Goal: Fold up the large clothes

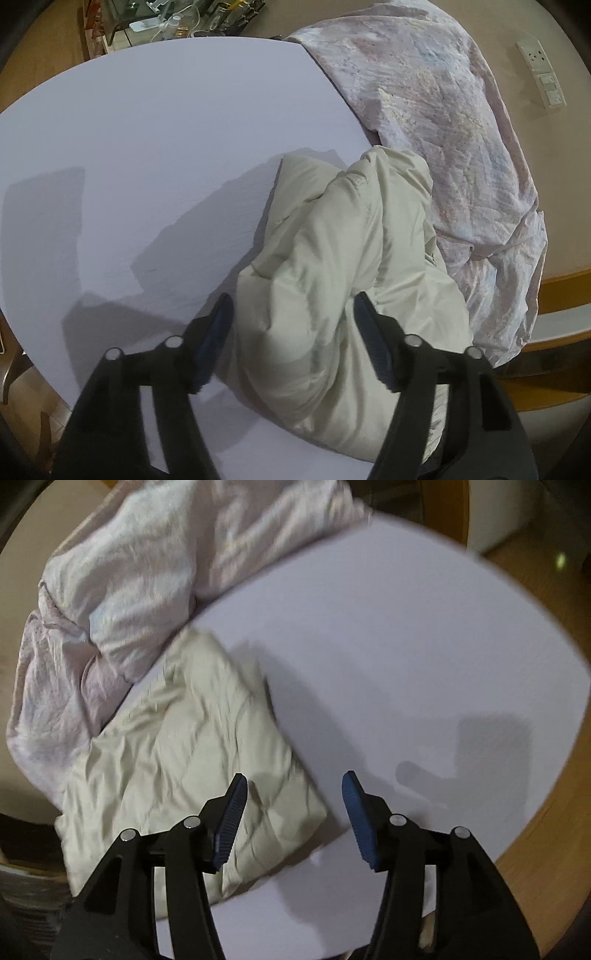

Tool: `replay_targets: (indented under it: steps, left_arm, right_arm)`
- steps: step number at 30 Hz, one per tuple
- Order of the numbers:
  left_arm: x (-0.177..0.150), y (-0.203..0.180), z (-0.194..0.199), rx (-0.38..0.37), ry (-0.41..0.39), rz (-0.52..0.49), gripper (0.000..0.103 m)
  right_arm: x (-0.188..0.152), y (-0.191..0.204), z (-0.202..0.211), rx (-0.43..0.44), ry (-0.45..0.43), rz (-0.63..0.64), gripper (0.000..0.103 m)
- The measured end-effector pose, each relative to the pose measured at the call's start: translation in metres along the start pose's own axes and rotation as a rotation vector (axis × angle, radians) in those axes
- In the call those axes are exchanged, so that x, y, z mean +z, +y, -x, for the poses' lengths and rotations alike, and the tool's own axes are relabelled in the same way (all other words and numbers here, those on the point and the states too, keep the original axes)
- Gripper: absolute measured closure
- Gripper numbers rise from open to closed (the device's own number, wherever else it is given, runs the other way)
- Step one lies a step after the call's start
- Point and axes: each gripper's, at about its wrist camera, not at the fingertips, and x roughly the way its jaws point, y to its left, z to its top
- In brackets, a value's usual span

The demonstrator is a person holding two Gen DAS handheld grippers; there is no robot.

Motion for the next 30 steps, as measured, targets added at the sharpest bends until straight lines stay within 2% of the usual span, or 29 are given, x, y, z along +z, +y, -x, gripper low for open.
replay_targets:
  steps: [2,5,7,9,12,16,19,22,26,30]
  left_arm:
    - [-0.001,0.000,0.001,-0.003,0.002,-0.016,0.031]
    - [-0.003,-0.005,0.002,0.005,-0.001,-0.057,0.026]
    - [-0.004,-0.010,0.000,0.006,0.002,-0.088,0.024]
    - [-0.006,-0.012,-0.002,0.005,0.010,-0.106,0.021]
    - [-0.007,-0.016,-0.006,0.006,0.023,-0.125,0.020]
    - [-0.007,-0.017,-0.010,0.005,0.027,-0.124,0.020]
    - [-0.006,-0.018,-0.014,0.005,0.027,-0.119,0.020]
    - [-0.004,-0.018,-0.017,0.001,0.024,-0.112,0.020]
    - [-0.001,-0.018,-0.020,-0.017,0.019,-0.093,0.020]
    - [0.004,-0.014,-0.026,-0.039,0.020,-0.054,0.020]
  right_arm:
    - [0.002,0.020,0.002,0.055,-0.015,0.054,0.048]
    - [-0.005,0.068,-0.006,0.178,0.032,0.174,0.049]
    - [-0.017,0.104,-0.015,0.252,0.073,0.276,0.060]
    - [-0.029,0.134,-0.023,0.290,0.112,0.354,0.069]
    - [-0.046,0.163,-0.035,0.321,0.147,0.426,0.073]
    - [-0.060,0.187,-0.053,0.309,0.188,0.480,0.074]
    - [-0.075,0.196,-0.086,0.209,0.241,0.533,0.074]
    - [-0.085,0.197,-0.105,0.175,0.227,0.569,0.074]
    - [-0.092,0.203,-0.111,0.124,0.199,0.620,0.074]
    - [-0.092,0.200,-0.114,0.140,0.194,0.616,0.074]
